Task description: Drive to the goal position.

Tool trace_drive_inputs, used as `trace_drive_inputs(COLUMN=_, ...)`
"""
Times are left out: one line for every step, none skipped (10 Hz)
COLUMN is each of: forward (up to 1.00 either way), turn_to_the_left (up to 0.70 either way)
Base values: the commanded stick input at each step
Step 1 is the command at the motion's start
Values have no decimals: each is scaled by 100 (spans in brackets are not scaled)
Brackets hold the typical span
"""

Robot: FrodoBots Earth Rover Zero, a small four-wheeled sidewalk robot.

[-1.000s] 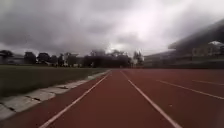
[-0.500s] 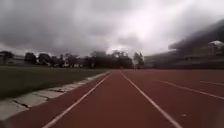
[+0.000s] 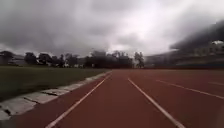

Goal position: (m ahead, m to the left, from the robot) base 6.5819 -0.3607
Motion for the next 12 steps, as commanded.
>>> trace_drive_inputs(forward=70, turn_to_the_left=10)
trace_drive_inputs(forward=70, turn_to_the_left=10)
trace_drive_inputs(forward=70, turn_to_the_left=10)
trace_drive_inputs(forward=70, turn_to_the_left=9)
trace_drive_inputs(forward=70, turn_to_the_left=4)
trace_drive_inputs(forward=70, turn_to_the_left=-1)
trace_drive_inputs(forward=70, turn_to_the_left=-5)
trace_drive_inputs(forward=70, turn_to_the_left=-9)
trace_drive_inputs(forward=70, turn_to_the_left=-13)
trace_drive_inputs(forward=70, turn_to_the_left=-17)
trace_drive_inputs(forward=70, turn_to_the_left=-21)
trace_drive_inputs(forward=70, turn_to_the_left=-25)
